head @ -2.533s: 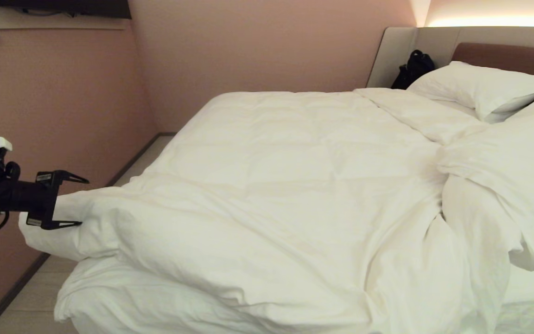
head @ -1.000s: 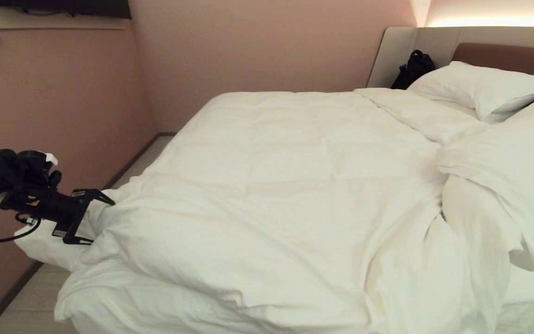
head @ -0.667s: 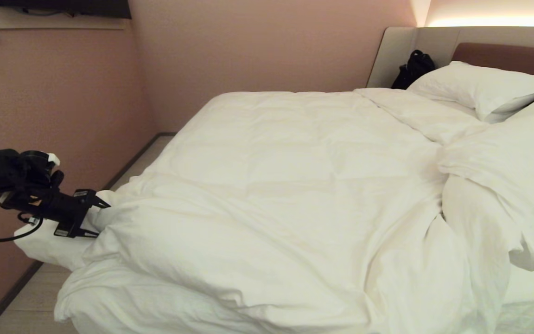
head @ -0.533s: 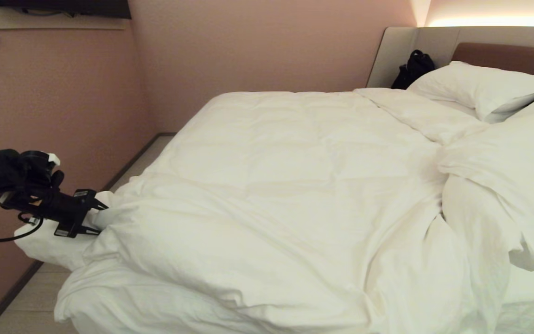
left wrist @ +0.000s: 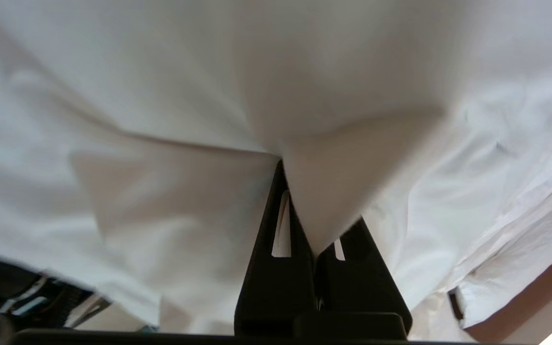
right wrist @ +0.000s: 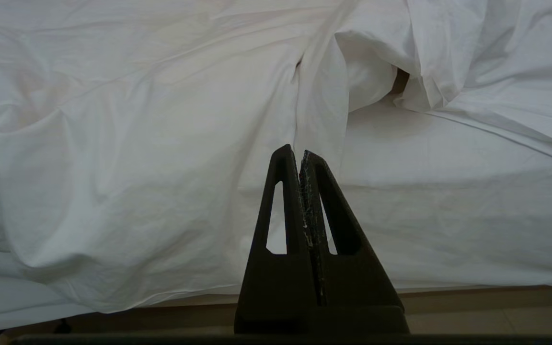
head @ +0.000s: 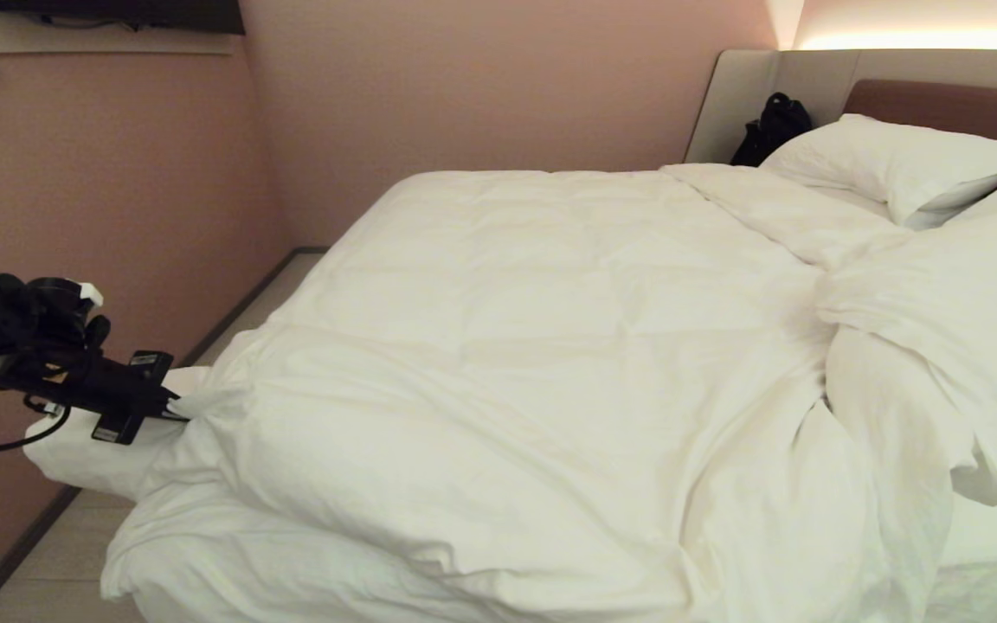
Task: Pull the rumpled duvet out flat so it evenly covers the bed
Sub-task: Flatten the corners of the folded blanket
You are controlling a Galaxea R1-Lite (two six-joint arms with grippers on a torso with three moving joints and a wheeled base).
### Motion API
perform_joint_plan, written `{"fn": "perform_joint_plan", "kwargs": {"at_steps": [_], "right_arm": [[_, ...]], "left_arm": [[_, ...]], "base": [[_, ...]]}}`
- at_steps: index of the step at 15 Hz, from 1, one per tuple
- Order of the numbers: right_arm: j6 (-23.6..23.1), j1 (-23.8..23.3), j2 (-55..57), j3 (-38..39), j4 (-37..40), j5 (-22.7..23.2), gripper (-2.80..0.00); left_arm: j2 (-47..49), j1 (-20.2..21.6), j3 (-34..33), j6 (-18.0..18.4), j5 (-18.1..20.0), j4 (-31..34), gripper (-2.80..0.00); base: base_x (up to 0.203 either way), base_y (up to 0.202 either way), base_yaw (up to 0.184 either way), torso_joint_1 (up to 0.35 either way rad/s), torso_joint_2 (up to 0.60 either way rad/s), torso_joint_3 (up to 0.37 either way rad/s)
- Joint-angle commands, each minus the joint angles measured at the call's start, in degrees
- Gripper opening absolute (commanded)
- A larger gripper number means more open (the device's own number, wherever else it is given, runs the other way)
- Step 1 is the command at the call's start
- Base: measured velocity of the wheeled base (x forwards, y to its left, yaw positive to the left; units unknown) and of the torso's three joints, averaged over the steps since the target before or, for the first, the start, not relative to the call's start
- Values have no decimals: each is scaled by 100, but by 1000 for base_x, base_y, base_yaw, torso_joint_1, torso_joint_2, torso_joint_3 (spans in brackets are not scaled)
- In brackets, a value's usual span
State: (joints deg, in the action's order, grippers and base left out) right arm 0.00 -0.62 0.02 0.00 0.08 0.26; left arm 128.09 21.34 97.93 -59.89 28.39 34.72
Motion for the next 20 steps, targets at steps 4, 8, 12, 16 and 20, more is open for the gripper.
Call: {"fn": "perform_joint_plan", "kwargs": {"at_steps": [4, 8, 12, 16, 20], "right_arm": [[0, 1, -2, 0, 1, 0, -280], [0, 1, -2, 0, 1, 0, -280], [0, 1, -2, 0, 1, 0, -280], [0, 1, -2, 0, 1, 0, -280], [0, 1, -2, 0, 1, 0, -280]], "left_arm": [[-1154, 341, -614, 261, 47, 34, -280], [-1939, 936, -1129, 774, 88, 35, -280], [-2802, 1612, -1697, 1837, 96, 28, -280], [-3047, 1798, -1602, 2085, 96, 51, -280], [-2742, 1803, -1933, 2078, 375, 83, -280]], "base": [[0, 0, 0, 0, 0, 0], [0, 0, 0, 0, 0, 0], [0, 0, 0, 0, 0, 0], [0, 0, 0, 0, 0, 0], [0, 0, 0, 0, 0, 0]]}}
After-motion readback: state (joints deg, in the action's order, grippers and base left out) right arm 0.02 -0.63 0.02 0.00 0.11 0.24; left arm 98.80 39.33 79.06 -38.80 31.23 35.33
